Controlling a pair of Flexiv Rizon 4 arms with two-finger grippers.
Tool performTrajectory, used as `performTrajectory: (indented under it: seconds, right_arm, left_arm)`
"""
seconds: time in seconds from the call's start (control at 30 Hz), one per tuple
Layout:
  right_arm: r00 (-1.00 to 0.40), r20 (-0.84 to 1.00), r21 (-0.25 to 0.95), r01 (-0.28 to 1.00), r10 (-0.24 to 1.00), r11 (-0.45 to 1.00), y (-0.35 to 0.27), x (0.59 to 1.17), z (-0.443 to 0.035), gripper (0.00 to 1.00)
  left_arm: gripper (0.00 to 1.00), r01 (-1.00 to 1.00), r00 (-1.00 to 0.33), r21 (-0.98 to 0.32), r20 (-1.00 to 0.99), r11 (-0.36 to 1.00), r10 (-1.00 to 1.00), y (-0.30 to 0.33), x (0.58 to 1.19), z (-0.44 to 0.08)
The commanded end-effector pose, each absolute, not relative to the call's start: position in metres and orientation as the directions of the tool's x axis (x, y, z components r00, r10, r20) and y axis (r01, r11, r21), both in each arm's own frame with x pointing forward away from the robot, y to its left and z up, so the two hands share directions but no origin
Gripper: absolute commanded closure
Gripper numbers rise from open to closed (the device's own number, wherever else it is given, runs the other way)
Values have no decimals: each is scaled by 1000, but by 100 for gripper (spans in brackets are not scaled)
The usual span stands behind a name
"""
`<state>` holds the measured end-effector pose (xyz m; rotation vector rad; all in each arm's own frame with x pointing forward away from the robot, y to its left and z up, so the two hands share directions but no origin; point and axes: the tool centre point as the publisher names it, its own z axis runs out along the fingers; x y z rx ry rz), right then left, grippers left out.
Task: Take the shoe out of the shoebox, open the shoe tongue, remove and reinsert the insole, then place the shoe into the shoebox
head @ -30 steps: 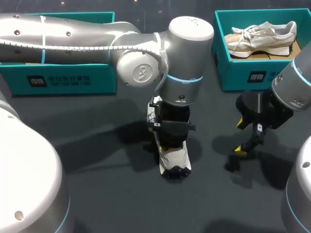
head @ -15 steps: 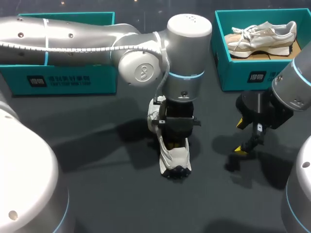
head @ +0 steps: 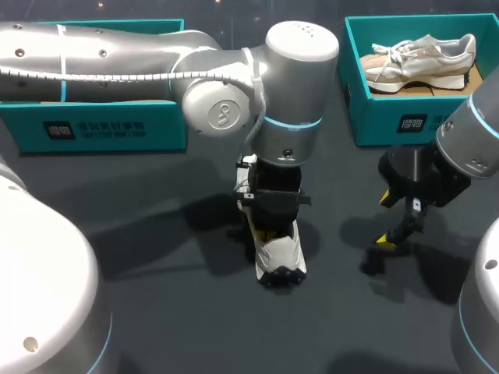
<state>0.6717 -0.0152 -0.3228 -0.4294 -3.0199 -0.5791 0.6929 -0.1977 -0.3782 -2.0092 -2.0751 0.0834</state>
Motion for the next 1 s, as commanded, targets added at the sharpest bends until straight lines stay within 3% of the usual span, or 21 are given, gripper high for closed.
performTrajectory:
  seconds: [0.03, 0.43, 0.77, 1.0]
  right_arm:
    - [-961, 84, 357, 276, 263, 892, -16, 670, -323, 0]
    - [-961, 84, 357, 276, 263, 892, -16, 670, -323, 0]
    - [-961, 84, 357, 276, 263, 892, -16, 670, -323, 0]
    - [-961, 84, 357, 276, 263, 892, -16, 670, -323, 0]
  left_arm:
    - [100, 974, -25, -218, 155, 58, 988, -201, 693, -393]
    - [100, 969, -148, -195, 36, 153, 988, -217, 703, -404]
    - [100, 977, -96, -196, -47, 85, 994, -225, 697, -356]
    - [100, 982, -23, -185, 54, 33, 998, -224, 681, -354]
